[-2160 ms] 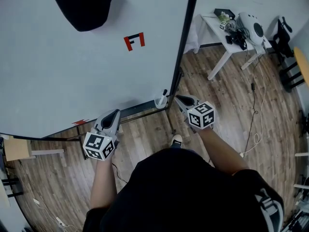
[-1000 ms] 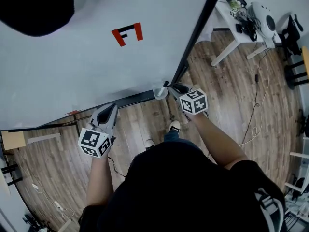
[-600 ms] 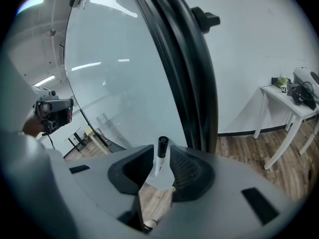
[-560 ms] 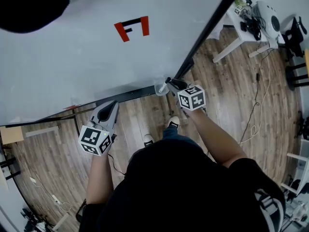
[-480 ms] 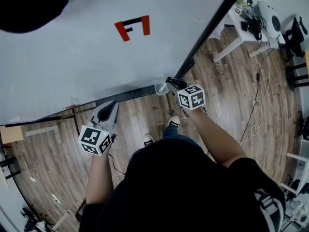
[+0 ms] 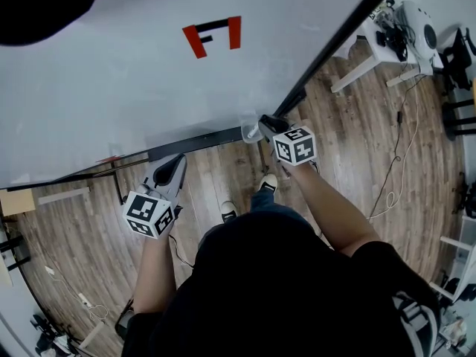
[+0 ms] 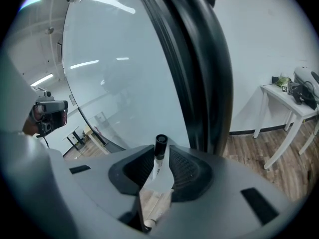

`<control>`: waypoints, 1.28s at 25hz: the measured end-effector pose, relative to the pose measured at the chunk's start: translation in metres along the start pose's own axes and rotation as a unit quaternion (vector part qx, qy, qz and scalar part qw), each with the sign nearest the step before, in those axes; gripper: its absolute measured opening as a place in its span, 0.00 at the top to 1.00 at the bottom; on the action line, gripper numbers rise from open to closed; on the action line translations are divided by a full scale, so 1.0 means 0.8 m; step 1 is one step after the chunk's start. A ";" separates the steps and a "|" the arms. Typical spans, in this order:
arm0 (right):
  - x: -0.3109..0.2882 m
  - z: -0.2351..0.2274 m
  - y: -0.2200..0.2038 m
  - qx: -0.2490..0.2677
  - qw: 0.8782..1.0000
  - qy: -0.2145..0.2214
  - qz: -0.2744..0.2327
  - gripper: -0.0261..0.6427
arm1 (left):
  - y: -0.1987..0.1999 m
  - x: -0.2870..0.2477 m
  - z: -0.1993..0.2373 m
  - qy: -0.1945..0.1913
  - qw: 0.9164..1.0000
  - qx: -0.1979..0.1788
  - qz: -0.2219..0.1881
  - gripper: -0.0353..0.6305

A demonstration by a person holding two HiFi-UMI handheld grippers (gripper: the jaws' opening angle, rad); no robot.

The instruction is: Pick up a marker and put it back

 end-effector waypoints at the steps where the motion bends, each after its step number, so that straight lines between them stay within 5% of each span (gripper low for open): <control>1: 0.001 0.000 0.000 0.002 1.000 -0.002 0.001 0.83 | -0.001 -0.001 -0.001 -0.001 1.000 0.001 0.001 0.93; 32: 0.036 0.037 0.034 0.054 0.997 -0.031 -0.048 0.87 | 0.003 0.017 0.008 -0.019 1.000 -0.003 -0.018 0.93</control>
Point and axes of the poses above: the fingertips, and each gripper's own axes: x backward along the fingers, z to its left, y out of its top, the point moved 7 cm from there along x, backward along the fingers, and after that the axes turned 12 degrees about y, right-handed, at the moved point
